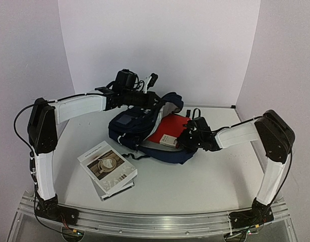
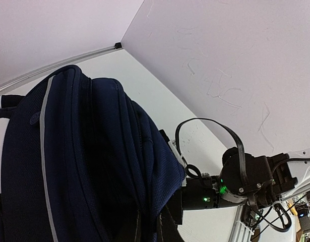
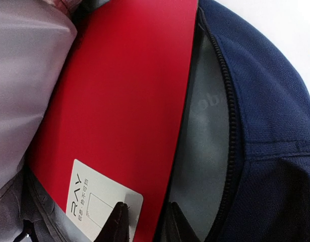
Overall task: Pack the student bag
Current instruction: Place the files in the student bag, then pick up the book from the center of the board.
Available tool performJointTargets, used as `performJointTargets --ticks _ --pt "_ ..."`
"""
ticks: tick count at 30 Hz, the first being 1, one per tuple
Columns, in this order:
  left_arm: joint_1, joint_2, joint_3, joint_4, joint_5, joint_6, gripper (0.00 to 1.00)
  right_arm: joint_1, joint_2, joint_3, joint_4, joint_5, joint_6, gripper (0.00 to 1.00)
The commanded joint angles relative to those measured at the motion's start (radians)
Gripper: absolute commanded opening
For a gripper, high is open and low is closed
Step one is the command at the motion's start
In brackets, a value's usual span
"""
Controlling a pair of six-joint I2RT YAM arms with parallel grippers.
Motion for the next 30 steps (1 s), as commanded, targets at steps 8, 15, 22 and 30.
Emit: performJointTargets --ticks 8,15,22,30 --pt "-0.012 -0.049 0.103 0.225 0.126 -0.029 0.0 0.011 0.158 0.191 0.165 -0.236 -0.06 0.15" --pt "0.003 -0.071 0.04 0.175 0.069 -0.002 0.0 0.01 0.022 0.127 0.146 -0.147 -0.14 0.35" --pt "0.044 -0.022 -0.01 0.1 0.04 -0.013 0.0 0.012 -0.252 0.0 -0.018 -0.062 -0.258 0.74" --pt "0.111 -0.014 -0.121 0.257 0.08 -0.144 0.0 0.131 -0.426 -0.135 -0.046 -0.28 -0.21 0.92"
